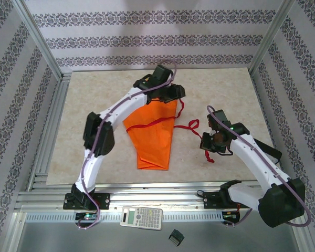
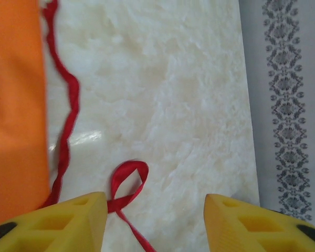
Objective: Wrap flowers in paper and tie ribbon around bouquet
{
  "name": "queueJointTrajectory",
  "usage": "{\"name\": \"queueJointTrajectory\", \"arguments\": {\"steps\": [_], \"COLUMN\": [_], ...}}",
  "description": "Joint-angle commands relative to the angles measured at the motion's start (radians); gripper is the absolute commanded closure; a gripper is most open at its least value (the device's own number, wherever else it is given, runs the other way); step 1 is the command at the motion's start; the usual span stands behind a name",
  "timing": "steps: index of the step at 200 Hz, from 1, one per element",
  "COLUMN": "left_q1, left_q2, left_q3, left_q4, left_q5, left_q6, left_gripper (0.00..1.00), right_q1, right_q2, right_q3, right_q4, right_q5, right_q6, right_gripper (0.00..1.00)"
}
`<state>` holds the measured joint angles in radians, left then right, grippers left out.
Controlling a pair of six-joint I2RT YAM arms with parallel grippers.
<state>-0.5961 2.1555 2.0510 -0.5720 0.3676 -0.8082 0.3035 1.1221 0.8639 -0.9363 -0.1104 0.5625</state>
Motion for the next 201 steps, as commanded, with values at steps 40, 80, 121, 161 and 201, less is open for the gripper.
{"name": "queueJointTrajectory", "arguments": {"steps": [40, 80, 121, 161, 201], "left_q1": [0.072, 0.118, 0.151, 0.169, 0.175], "left_q2": [-0.404, -0.367, -0.332, -0.315, -0.317], "left_q3": [-0.728, -0.802, -0.908, -0.935, -0.968], "left_q4": [0.143, 0.251, 0.326, 0.386, 0.435], "left_q5": [-0.165, -0.221, -0.211, -0.169, -0.156], "left_q6": [-0.612, -0.835, -0.979, -0.984, -0.989], "left_gripper": [0.54, 0.50, 0.53, 0.70, 0.87], "right_q1": [0.083, 0.182, 0.241, 0.247, 0.249], "right_q2": [0.084, 0.189, 0.264, 0.368, 0.505], "right_q3": [0.168, 0.279, 0.368, 0.469, 0.604], "right_q4": [0.122, 0.240, 0.338, 0.425, 0.451], "right_q5": [-0.199, -0.264, -0.180, -0.104, -0.023], "right_q6": [0.046, 0.250, 0.468, 0.626, 0.694], "right_gripper": [1.00, 1.00, 1.00, 1.00, 1.00]}}
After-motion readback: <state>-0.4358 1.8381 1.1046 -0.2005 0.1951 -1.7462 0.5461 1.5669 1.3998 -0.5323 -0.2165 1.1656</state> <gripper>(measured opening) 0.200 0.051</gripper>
